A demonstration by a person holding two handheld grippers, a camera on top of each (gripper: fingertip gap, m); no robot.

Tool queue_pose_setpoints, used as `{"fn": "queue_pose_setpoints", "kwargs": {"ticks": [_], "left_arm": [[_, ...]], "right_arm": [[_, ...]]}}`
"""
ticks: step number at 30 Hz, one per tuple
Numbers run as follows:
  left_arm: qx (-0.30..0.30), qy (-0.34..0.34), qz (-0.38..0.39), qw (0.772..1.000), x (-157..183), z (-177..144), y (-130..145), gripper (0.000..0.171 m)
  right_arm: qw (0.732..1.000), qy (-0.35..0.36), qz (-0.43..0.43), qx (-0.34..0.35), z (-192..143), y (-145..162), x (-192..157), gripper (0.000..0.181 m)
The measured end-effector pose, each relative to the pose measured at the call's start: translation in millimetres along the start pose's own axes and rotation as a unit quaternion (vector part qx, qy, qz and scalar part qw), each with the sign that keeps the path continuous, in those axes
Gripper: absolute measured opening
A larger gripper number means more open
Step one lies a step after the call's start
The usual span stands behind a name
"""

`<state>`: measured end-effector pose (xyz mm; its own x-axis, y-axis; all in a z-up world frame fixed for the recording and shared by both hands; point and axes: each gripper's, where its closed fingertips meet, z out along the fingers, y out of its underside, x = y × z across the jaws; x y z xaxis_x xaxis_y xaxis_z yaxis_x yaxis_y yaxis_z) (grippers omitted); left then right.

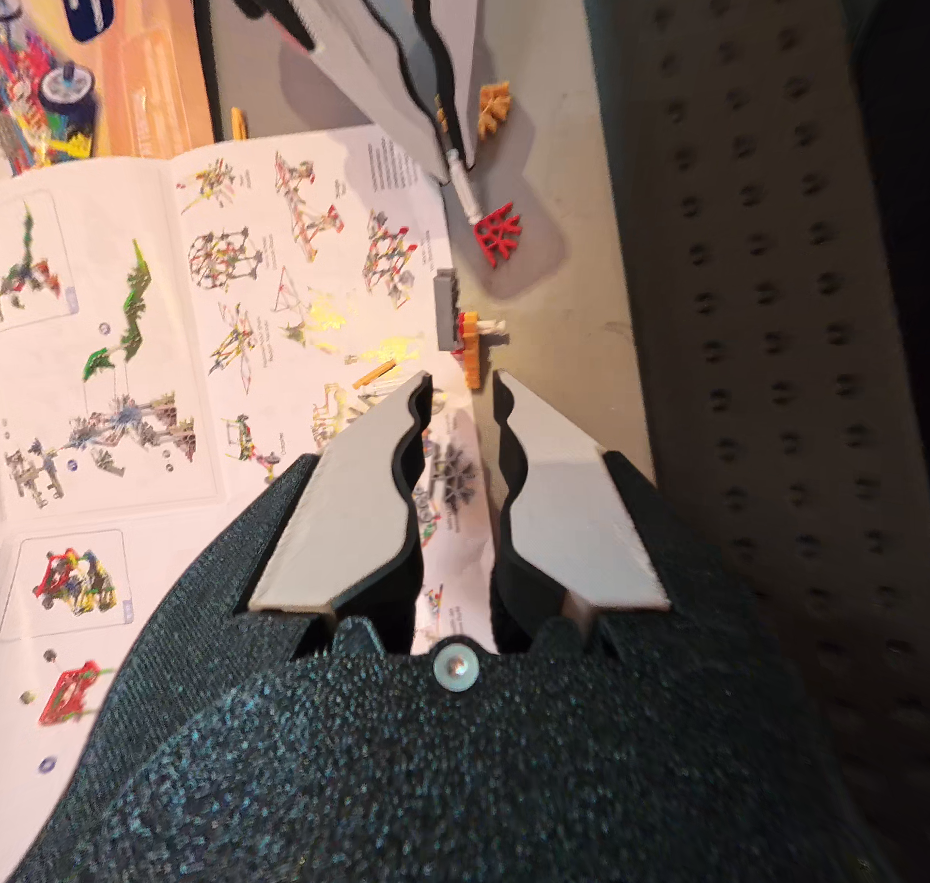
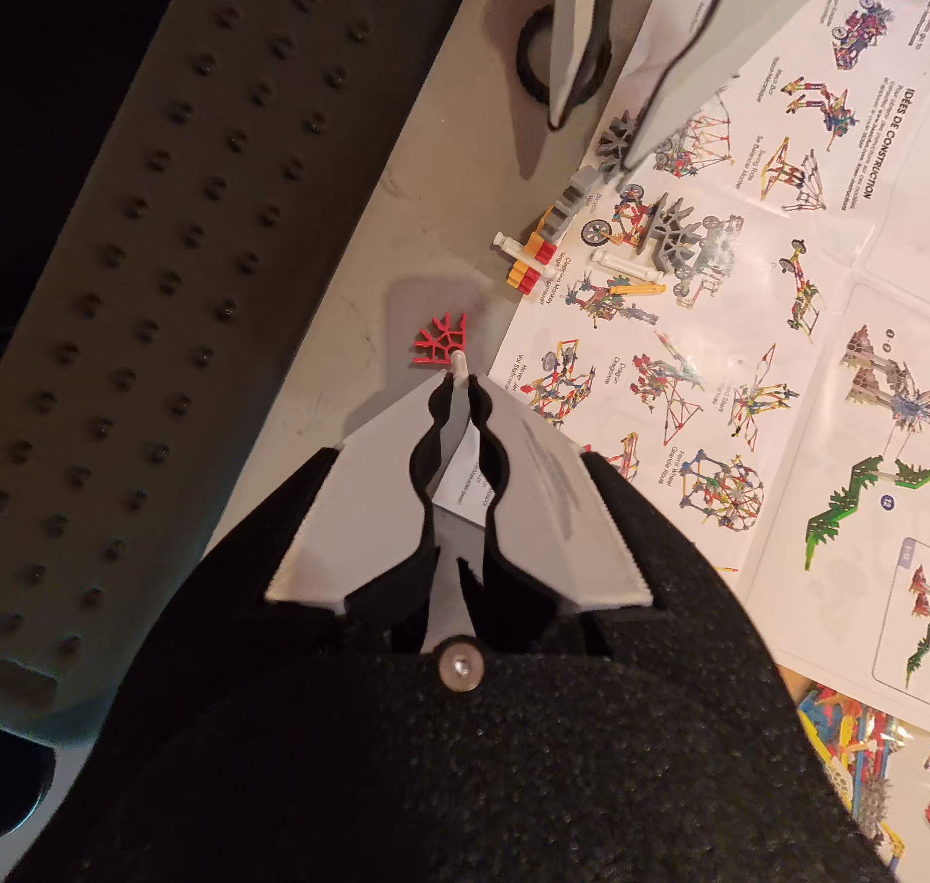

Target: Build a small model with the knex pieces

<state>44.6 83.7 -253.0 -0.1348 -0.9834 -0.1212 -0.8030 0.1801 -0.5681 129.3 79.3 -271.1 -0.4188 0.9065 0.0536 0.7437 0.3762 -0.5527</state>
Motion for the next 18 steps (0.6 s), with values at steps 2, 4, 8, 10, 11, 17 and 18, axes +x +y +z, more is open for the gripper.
{"fn": "queue_pose_setpoints", "kwargs": {"ticks": [2, 4, 8, 10, 11, 17, 18], "left_arm": [[0.025, 0.036, 0.005, 0.999, 15.1, -5.3, -10.4, 0.022], [0.039, 0.067, 0.013, 0.997, 30.8, -6.7, -19.6, 0.022], [0.021, 0.080, 0.038, 0.996, 45.5, 5.0, -21.3, 0.023], [0.010, 0.080, 0.041, 0.996, 47.3, 11.5, -17.6, 0.024], [0.010, 0.083, 0.039, 0.996, 48.5, 13.6, -17.2, 0.025], [0.004, 0.081, 0.056, 0.995, 56.2, 22.1, -20.5, 0.032], [-0.003, 0.078, 0.059, 0.995, 56.7, 23.7, -19.2, 0.035]], "right_arm": [[1.000, -0.005, 0.000, -0.001, 0.0, 0.4, -1.8, 0.006], [1.000, -0.015, 0.002, -0.003, 0.8, 1.0, -5.4, 0.006], [1.000, -0.022, 0.002, -0.008, 7.2, 3.1, -7.7, 0.006], [1.000, -0.021, -0.001, -0.011, 10.7, 3.7, -7.8, 0.006], [1.000, -0.016, -0.004, -0.011, 12.3, 2.4, -7.1, 0.006], [1.000, -0.010, -0.021, -0.002, 9.9, -8.7, -10.3, 0.006], [1.000, -0.009, -0.017, -0.001, 8.6, -7.4, -8.8, 0.006]]}}
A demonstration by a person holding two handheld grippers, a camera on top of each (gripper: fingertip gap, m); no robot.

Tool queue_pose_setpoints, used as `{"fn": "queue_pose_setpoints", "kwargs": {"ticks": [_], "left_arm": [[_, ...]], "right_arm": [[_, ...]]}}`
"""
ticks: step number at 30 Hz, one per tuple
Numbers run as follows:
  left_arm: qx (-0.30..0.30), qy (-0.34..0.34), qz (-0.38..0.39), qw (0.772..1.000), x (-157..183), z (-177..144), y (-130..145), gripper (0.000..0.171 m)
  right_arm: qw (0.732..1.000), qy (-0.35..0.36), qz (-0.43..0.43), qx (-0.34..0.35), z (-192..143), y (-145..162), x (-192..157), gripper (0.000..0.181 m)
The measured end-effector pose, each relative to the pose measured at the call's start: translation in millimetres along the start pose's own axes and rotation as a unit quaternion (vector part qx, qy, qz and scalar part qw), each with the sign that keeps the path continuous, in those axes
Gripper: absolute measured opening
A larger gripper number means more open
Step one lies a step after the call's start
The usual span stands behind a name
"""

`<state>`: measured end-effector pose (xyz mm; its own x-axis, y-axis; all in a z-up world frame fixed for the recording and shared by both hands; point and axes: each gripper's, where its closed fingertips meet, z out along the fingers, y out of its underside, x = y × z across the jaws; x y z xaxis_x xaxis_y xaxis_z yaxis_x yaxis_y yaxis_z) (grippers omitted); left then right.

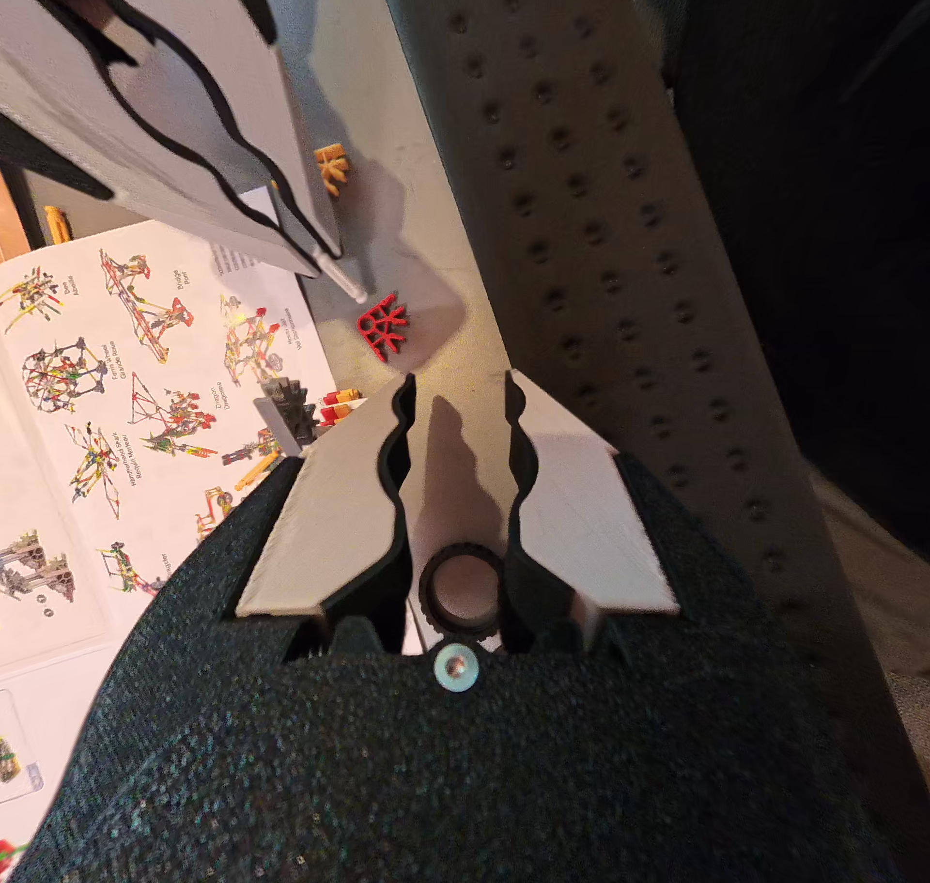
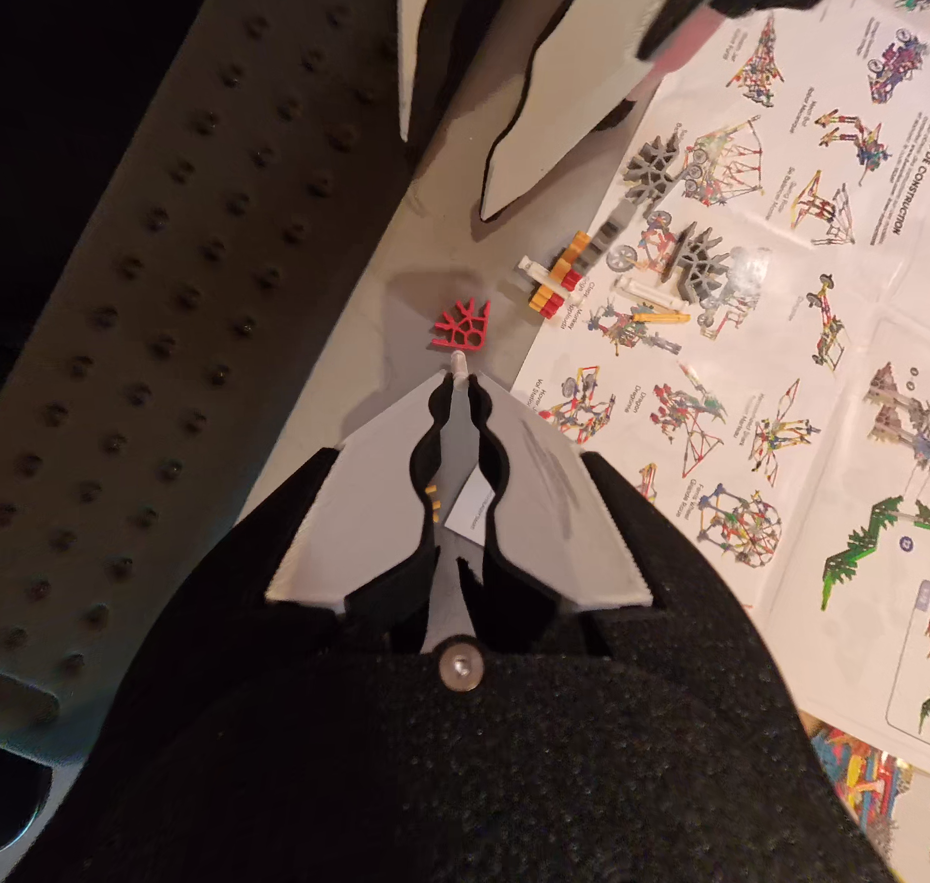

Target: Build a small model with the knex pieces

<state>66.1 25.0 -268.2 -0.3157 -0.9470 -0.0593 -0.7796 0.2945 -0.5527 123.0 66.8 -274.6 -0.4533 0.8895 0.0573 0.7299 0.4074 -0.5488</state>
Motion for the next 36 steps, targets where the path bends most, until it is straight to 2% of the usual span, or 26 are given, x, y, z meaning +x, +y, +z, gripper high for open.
{"fn": "queue_pose_setpoints", "kwargs": {"ticks": [6, 17, 36], "left_arm": [[-0.028, -0.012, 0.007, 1.000, -0.5, 9.1, 8.1, 0.040], [-0.030, -0.025, 0.004, 0.999, -3.3, 13.5, 7.9, 0.055], [-0.028, -0.018, -0.013, 0.999, -3.3, 14.1, 9.3, 0.056]], "right_arm": [[1.000, 0.002, 0.006, -0.004, 0.0, 5.5, 3.0, 0.006], [1.000, 0.004, 0.006, -0.004, -0.9, 5.6, 3.5, 0.006], [1.000, 0.000, 0.004, 0.001, 3.7, 2.6, 1.5, 0.006]]}}
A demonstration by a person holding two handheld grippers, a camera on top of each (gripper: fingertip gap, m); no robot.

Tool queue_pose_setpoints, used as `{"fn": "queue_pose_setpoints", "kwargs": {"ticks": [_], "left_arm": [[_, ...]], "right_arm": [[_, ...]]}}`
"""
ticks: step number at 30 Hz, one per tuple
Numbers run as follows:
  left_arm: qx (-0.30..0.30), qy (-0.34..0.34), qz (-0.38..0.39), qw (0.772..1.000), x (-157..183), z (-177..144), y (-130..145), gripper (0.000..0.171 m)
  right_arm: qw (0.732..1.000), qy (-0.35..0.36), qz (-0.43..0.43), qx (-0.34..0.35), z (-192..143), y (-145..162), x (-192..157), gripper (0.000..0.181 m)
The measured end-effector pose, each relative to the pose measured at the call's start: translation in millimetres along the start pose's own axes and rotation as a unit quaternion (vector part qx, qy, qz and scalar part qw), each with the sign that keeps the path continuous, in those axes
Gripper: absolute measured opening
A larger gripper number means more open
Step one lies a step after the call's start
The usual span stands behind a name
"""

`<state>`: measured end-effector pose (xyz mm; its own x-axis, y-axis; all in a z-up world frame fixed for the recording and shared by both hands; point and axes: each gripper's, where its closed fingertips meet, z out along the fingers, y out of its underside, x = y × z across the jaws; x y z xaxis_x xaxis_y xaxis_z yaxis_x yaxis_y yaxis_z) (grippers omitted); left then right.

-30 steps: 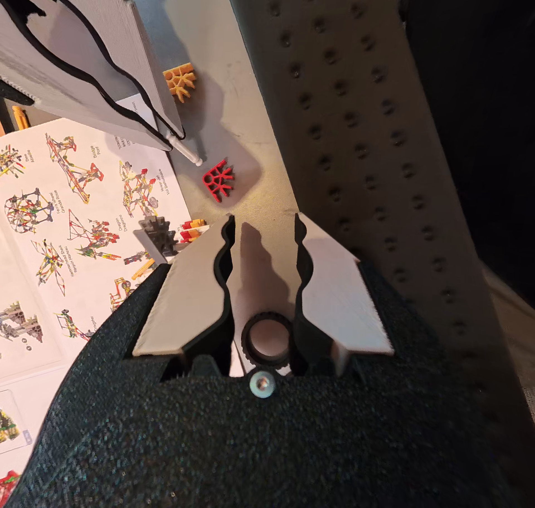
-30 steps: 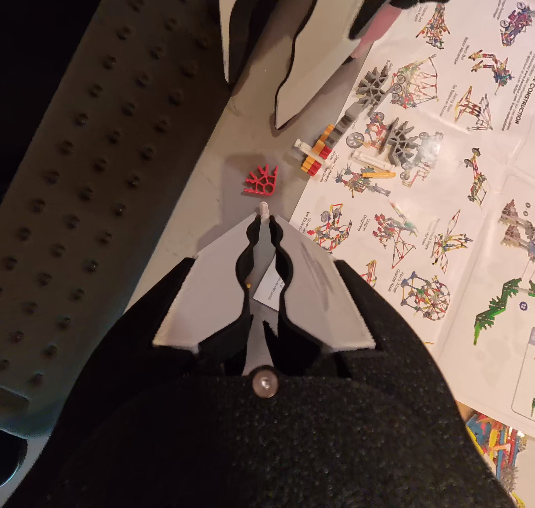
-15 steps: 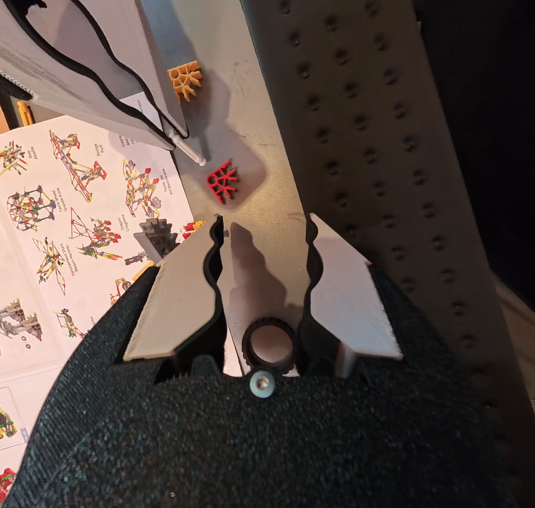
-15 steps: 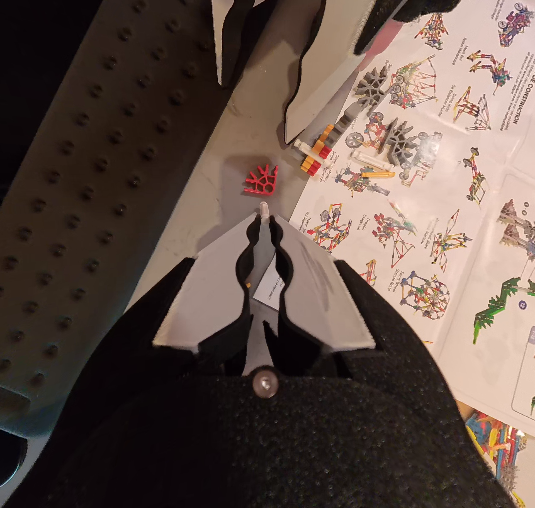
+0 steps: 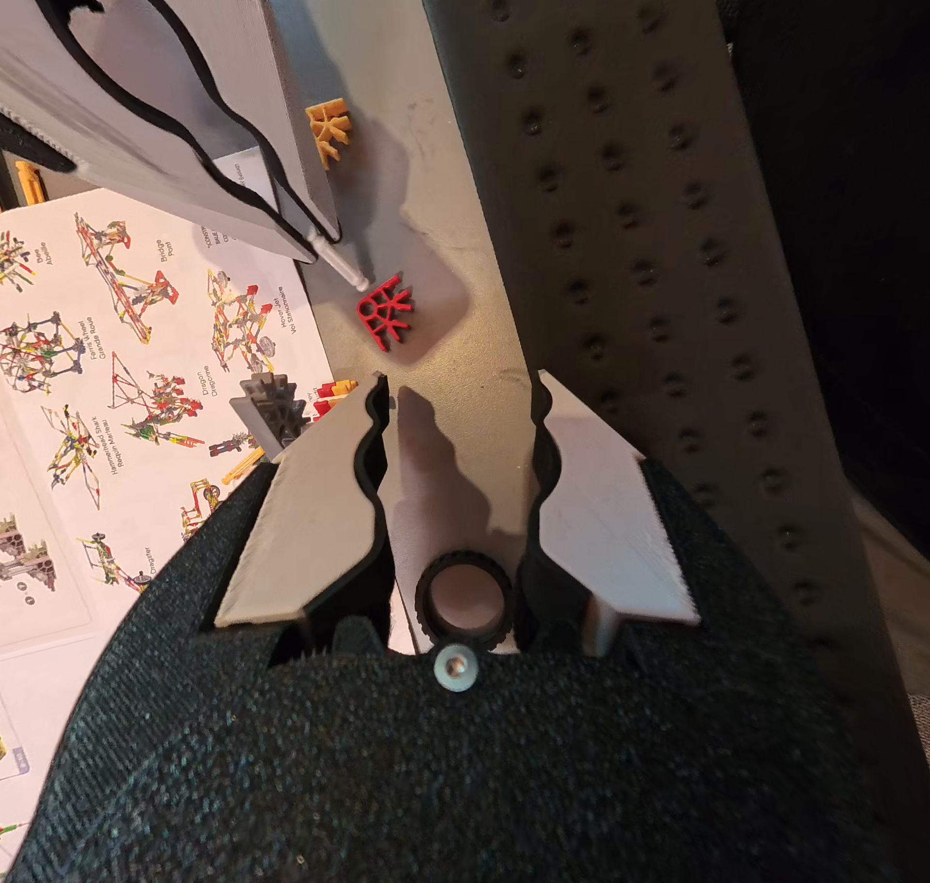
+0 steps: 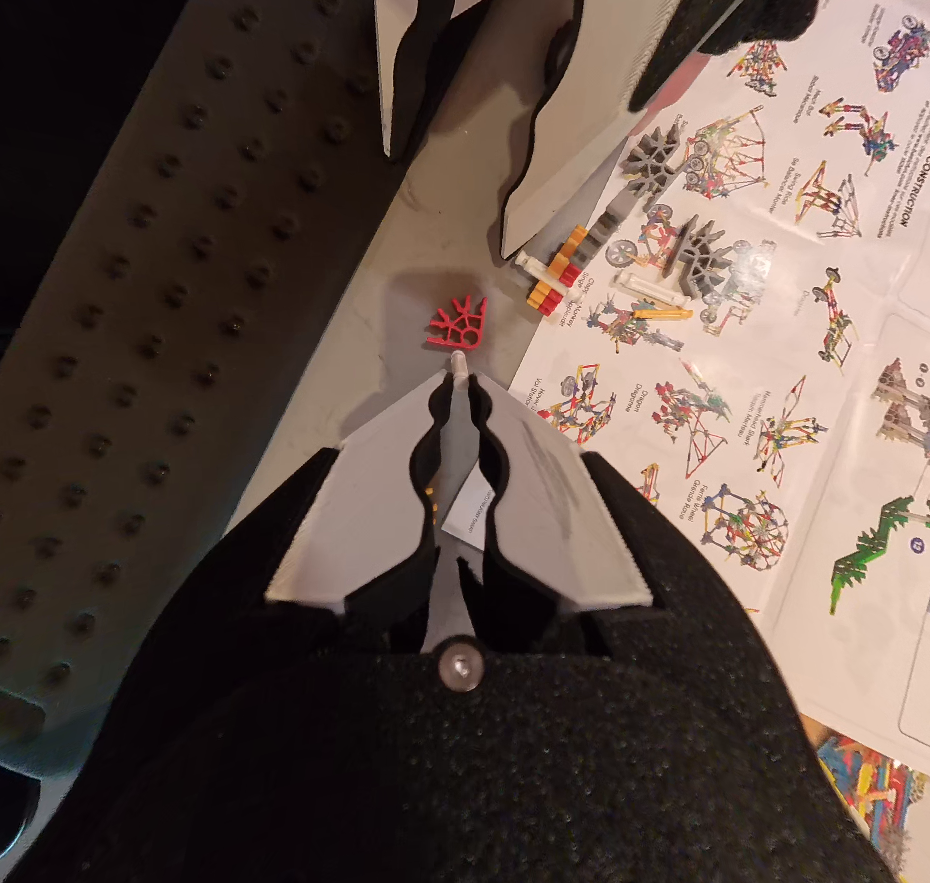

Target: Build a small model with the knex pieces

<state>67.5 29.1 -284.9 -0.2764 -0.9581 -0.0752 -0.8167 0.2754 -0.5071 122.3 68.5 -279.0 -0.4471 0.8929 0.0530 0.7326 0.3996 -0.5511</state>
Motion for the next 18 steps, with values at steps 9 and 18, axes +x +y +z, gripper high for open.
{"fn": "queue_pose_setpoints", "kwargs": {"ticks": [9, 18], "left_arm": [[-0.002, 0.001, -0.004, 1.000, -0.7, 0.8, 1.7, 0.056], [0.004, 0.003, -0.008, 1.000, -1.4, 2.2, 0.4, 0.057]], "right_arm": [[1.000, -0.007, -0.001, -0.007, 0.8, 1.8, -2.9, 0.006], [1.000, -0.002, 0.001, -0.002, 2.1, -0.3, -1.1, 0.006]]}}
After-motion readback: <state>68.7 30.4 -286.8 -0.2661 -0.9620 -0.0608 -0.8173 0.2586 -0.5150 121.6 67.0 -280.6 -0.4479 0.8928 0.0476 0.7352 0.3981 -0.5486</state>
